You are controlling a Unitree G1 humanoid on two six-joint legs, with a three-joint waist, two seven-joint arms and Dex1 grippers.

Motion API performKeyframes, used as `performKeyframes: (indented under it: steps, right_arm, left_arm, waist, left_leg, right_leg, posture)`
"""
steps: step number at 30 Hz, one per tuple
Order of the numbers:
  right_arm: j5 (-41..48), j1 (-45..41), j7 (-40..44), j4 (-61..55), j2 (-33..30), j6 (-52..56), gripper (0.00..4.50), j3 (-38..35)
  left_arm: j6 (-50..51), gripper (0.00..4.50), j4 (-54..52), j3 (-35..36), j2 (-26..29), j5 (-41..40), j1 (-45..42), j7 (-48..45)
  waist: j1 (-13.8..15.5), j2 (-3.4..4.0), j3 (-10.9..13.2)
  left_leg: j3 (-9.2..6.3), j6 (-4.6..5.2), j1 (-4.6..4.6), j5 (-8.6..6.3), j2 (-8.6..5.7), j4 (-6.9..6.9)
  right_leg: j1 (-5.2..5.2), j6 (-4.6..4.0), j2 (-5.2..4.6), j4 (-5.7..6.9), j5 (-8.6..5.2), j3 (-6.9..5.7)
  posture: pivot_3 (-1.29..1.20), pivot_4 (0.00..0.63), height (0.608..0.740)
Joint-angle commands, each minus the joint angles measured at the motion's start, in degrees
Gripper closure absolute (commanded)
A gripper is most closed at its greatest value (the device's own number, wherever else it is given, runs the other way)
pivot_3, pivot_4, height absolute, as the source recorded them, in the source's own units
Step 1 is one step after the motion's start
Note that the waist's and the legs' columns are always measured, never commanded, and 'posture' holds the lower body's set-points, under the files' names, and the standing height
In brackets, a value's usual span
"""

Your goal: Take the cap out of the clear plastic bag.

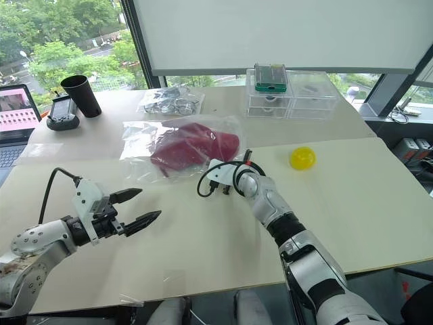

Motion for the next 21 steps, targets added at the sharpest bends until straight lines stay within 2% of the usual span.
performKeyframes:
  steps: [1, 4, 7, 12, 14, 21]
  right_arm:
    - [1.4, 0.8, 20.5, -16.9, -4.7, 12.0, 4.47, 5.4]
    - [2.4, -1.1, 23.7, -20.8, -1.8, 19.1, 4.47, 6.7]
    - [2.7, -1.6, 26.2, -22.5, -1.3, 20.7, 4.47, 8.5]
    - [0.0, -4.5, 16.9, -14.1, 2.0, 17.8, 4.47, 7.8]
    - [-1.4, -7.1, 9.5, -6.8, 2.4, 16.1, 4.47, 5.5]
    - [0.2, -13.6, -8.6, 13.4, 4.0, 8.4, 4.47, -1.8]
  left_arm:
    - [-0.7, 0.0, -0.4, 0.0, -0.3, 0.2, -0.8, -0.1]
    - [-0.6, 0.0, -0.5, 0.1, -0.5, 0.4, -0.7, -0.2]
    - [-0.6, 0.0, -0.7, 0.4, -0.6, 0.5, -0.4, -0.2]
    - [-0.3, 0.0, -1.9, 1.4, -0.6, 0.2, 0.9, 0.2]
    - [-0.3, 0.0, -2.4, 1.8, -0.6, 0.2, 1.6, 0.5]
    - [-0.3, 0.0, -3.0, 1.7, -1.0, 0.1, 2.2, 1.1]
  waist:
    - [0.2, 0.02, 0.0]
    - [-0.1, 0.01, 0.0]
    - [-0.3, 0.01, 0.0]
    - [-0.1, 0.01, 0.0]
    - [0.0, 0.01, 0.0]
    - [0.5, 0.0, 0.0]
  left_leg:
    - [0.0, 0.0, 0.0, 0.0, -0.01, 0.0]
    - [0.02, 0.0, 0.06, 0.0, 0.02, 0.02]
    - [0.03, 0.0, 0.13, 0.0, 0.08, 0.01]
    - [0.0, -0.01, 0.08, 0.0, 0.06, 0.01]
    - [0.0, -0.02, 0.06, 0.0, 0.03, 0.01]
    - [0.01, -0.02, 0.01, 0.0, 0.01, -0.04]
  right_leg:
    - [-0.01, 0.03, -0.01, 0.01, -0.02, -0.01]
    - [0.0, 0.2, 0.0, 0.02, -0.12, -0.01]
    - [-0.01, 0.15, 0.05, 0.11, -0.15, -0.02]
    - [-0.02, 0.09, 0.05, 0.09, -0.18, -0.03]
    - [-0.04, 0.08, 0.02, 0.09, -0.17, -0.03]
    - [-0.1, -0.27, 0.01, 0.06, 0.01, -0.04]
  posture:
    - [0.0, 0.15, 0.74]
    - [0.0, 0.15, 0.74]
    - [0.0, 0.15, 0.74]
    - [0.0, 0.15, 0.74]
    - [0.0, 0.15, 0.74]
    - [0.0, 0.15, 0.74]
